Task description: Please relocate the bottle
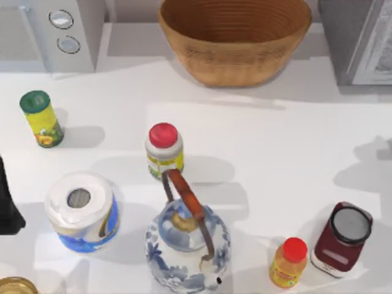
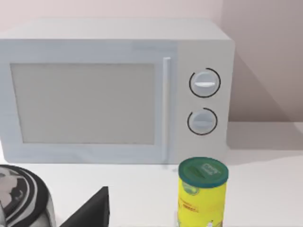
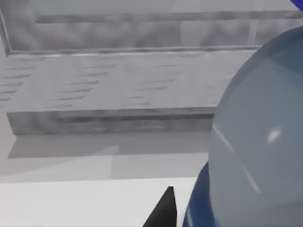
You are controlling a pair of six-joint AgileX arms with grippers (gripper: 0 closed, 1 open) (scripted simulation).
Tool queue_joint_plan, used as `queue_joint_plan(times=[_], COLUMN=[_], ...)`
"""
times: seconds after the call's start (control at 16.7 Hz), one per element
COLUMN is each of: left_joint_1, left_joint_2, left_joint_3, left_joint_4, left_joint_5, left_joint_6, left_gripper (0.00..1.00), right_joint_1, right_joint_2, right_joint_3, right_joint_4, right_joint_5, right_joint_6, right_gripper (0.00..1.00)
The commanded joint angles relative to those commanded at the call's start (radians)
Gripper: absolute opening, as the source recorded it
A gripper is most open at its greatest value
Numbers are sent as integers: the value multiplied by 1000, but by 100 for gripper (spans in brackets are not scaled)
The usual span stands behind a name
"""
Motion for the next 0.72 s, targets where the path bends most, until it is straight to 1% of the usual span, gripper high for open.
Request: queue_joint_plan(times=[0.6, 0.66, 0.72], left_joint_1=[0, 0, 0], left_joint_2=[0, 0, 0], left_joint_3=[0, 0, 0], left_joint_4=[0, 0, 0], left_joint_5=[0, 0, 0], left_joint_6=[0, 0, 0], left_gripper=[100, 100, 100], right_joint_1=[0, 0, 0], right_joint_2=[0, 0, 0], right_joint_3=[0, 0, 0], right_joint_4=[0, 0, 0], right_joint_5=[0, 0, 0], right_joint_6=[0, 0, 0], right_gripper=[98, 100, 100])
